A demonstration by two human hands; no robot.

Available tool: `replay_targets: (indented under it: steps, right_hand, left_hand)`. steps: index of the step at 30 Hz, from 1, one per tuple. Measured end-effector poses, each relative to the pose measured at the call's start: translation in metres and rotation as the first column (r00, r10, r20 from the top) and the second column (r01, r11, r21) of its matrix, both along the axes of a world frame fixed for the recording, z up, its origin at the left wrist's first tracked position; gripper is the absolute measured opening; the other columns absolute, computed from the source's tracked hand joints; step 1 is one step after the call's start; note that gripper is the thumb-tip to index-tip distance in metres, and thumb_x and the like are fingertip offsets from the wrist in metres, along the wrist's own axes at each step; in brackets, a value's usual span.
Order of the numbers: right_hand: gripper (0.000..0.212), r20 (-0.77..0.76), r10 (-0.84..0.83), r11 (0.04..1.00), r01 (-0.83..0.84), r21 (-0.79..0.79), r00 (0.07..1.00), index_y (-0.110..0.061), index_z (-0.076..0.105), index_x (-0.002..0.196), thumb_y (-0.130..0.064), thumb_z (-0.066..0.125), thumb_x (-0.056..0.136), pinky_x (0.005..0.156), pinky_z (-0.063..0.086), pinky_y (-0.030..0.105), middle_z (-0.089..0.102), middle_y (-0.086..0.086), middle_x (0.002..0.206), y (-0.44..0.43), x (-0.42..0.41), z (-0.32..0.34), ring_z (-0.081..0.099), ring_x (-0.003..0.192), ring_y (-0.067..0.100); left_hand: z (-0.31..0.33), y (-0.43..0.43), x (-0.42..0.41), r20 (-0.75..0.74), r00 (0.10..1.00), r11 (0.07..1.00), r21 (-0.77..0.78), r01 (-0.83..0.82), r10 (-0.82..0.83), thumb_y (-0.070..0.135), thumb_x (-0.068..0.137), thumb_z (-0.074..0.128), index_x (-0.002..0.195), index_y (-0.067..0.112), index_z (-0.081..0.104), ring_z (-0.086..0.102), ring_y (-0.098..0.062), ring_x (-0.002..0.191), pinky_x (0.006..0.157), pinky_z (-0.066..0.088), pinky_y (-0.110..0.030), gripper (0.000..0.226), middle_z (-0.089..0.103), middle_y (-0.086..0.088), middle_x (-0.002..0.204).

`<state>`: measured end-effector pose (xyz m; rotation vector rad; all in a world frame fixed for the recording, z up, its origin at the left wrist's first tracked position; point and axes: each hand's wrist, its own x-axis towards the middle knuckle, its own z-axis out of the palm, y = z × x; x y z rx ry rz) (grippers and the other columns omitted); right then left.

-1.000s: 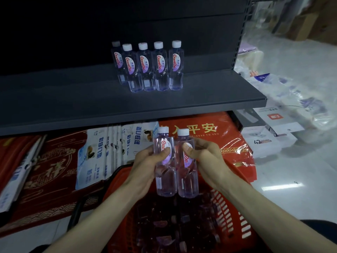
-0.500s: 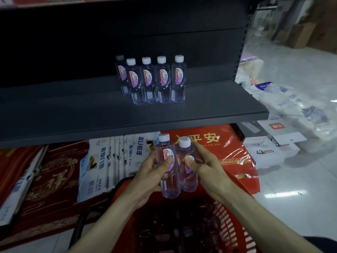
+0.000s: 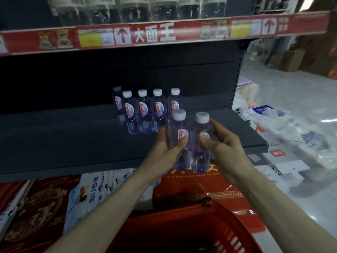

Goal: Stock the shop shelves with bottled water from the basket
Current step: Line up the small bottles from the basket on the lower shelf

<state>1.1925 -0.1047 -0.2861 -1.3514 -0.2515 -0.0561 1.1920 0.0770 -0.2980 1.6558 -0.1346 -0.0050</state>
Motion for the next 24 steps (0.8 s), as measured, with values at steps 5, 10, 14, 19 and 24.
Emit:
replay_targets:
  steps: [5, 10, 14, 19, 24]
  right_hand:
    - [0.035, 0.021, -0.096, 0.995, 0.095, 0.014, 0.995, -0.031, 0.068, 0.117, -0.001, 0.059, 0.101, 0.069, 0.064, 0.029, 0.078, -0.020, 0.095, -0.013, 0.049, 0.014, 0.077, 0.089, 0.008]
    - [0.037, -0.012, -0.182, 0.982, 0.183, 0.042, 0.983, -0.033, 0.069, 0.115, 0.001, 0.061, 0.101, 0.090, 0.063, 0.046, 0.077, -0.001, 0.114, -0.013, 0.082, 0.000, 0.077, 0.102, 0.022]
    - [0.038, 0.005, -0.194, 0.980, 0.194, 0.034, 0.981, -0.039, 0.068, 0.111, -0.003, 0.062, 0.101, 0.086, 0.064, 0.042, 0.076, 0.002, 0.116, -0.018, 0.101, -0.006, 0.076, 0.104, 0.025]
    - [0.038, 0.071, -0.241, 0.969, 0.244, -0.042, 0.968, -0.046, 0.065, 0.111, -0.010, 0.066, 0.101, 0.092, 0.062, 0.041, 0.075, -0.003, 0.115, -0.021, 0.117, -0.012, 0.073, 0.108, 0.019]
    - [0.075, 0.031, -0.259, 0.930, 0.257, -0.261, 0.966, -0.035, 0.045, 0.148, -0.022, 0.084, 0.086, 0.096, 0.059, 0.044, 0.063, -0.004, 0.132, -0.034, 0.121, -0.034, 0.066, 0.117, 0.016]
  left_hand:
    - [0.000, -0.028, 0.060, 0.131, 0.989, 0.998, -0.010, -0.063, 0.064, 0.038, 0.098, 0.071, 0.143, 0.033, 0.038, 0.066, -0.005, 0.120, 0.104, 0.055, -0.051, 0.056, 0.065, 0.009, 0.134]
    - [-0.021, -0.047, 0.098, 0.182, 0.979, 0.995, -0.039, -0.088, 0.093, 0.031, 0.101, 0.067, 0.147, 0.032, 0.037, 0.065, -0.003, 0.120, 0.105, 0.056, -0.045, 0.055, 0.064, 0.009, 0.135]
    - [-0.027, -0.056, 0.122, 0.180, 0.975, 0.992, -0.019, -0.128, 0.129, 0.034, 0.102, 0.066, 0.142, 0.036, 0.042, 0.063, -0.009, 0.124, 0.106, 0.054, -0.049, 0.047, 0.063, 0.007, 0.135]
    - [-0.034, -0.060, 0.132, 0.197, 0.970, 0.989, 0.003, -0.149, 0.145, 0.040, 0.104, 0.061, 0.139, 0.035, 0.052, 0.063, -0.002, 0.123, 0.106, 0.053, -0.038, 0.037, 0.065, 0.012, 0.134]
    - [-0.046, -0.052, 0.130, 0.179, 0.951, 0.926, 0.238, -0.292, 0.254, 0.053, 0.078, 0.085, 0.133, 0.031, 0.049, 0.058, -0.011, 0.122, 0.101, 0.052, -0.036, 0.069, 0.054, 0.004, 0.137]
